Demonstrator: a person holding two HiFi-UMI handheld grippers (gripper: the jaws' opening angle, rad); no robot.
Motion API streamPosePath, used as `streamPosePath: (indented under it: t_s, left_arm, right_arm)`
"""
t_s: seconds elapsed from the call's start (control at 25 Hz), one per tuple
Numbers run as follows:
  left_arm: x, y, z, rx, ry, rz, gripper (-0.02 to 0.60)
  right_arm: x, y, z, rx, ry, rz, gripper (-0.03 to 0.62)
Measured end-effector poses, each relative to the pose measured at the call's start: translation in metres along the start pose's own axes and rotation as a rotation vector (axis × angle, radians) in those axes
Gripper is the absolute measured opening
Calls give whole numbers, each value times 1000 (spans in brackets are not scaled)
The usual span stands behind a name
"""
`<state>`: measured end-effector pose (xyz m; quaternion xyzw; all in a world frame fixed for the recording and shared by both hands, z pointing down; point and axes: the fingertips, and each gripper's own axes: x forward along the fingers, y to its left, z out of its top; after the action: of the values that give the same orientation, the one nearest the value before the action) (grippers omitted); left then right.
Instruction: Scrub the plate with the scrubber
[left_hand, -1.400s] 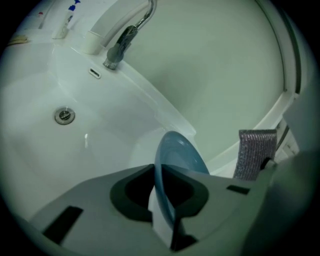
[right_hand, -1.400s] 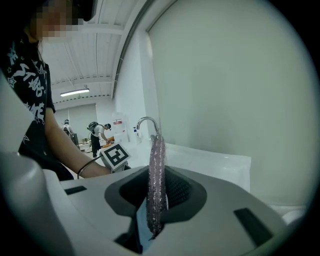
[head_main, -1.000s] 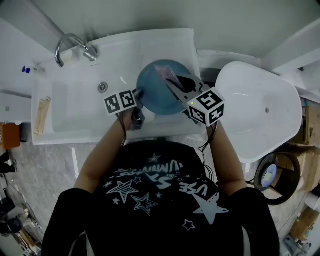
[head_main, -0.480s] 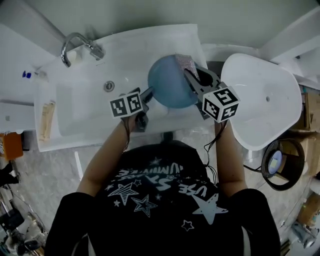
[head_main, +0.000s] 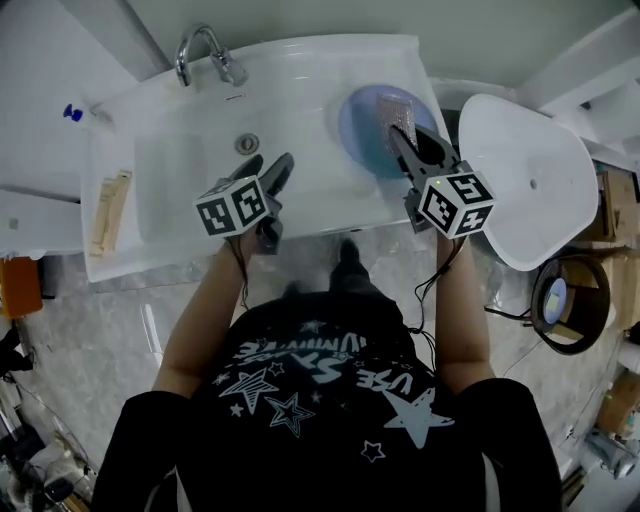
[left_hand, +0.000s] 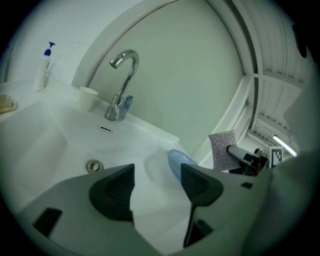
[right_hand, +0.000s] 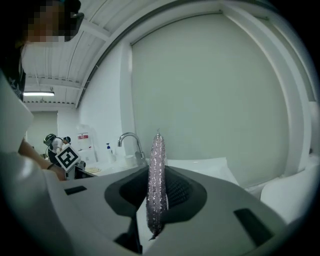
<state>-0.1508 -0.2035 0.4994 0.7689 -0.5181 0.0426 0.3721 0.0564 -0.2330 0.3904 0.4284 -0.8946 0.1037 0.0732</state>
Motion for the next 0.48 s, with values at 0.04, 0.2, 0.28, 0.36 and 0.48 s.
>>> streamPosePath:
  t_s: [0.04, 0.2, 0.28, 0.36, 0.48]
  left_arm:
    - [-11, 3, 0, 17, -8, -9, 285]
    - [-52, 4, 6, 77, -50, -73, 284]
    - [-67, 1, 6, 127, -58, -109, 284]
    - [-78, -1, 3, 177, -52, -135, 284]
    - [-94, -5, -2, 218, -60, -152, 284]
  right_arm:
    - [-2, 13, -2, 1, -1, -4, 80]
    - [-13, 62, -14, 17, -7, -18, 80]
    - [-17, 81, -21, 42, -11, -21, 80]
    - [-21, 95, -25, 49, -6, -28, 80]
    - [-26, 113, -30, 38, 9, -34, 80]
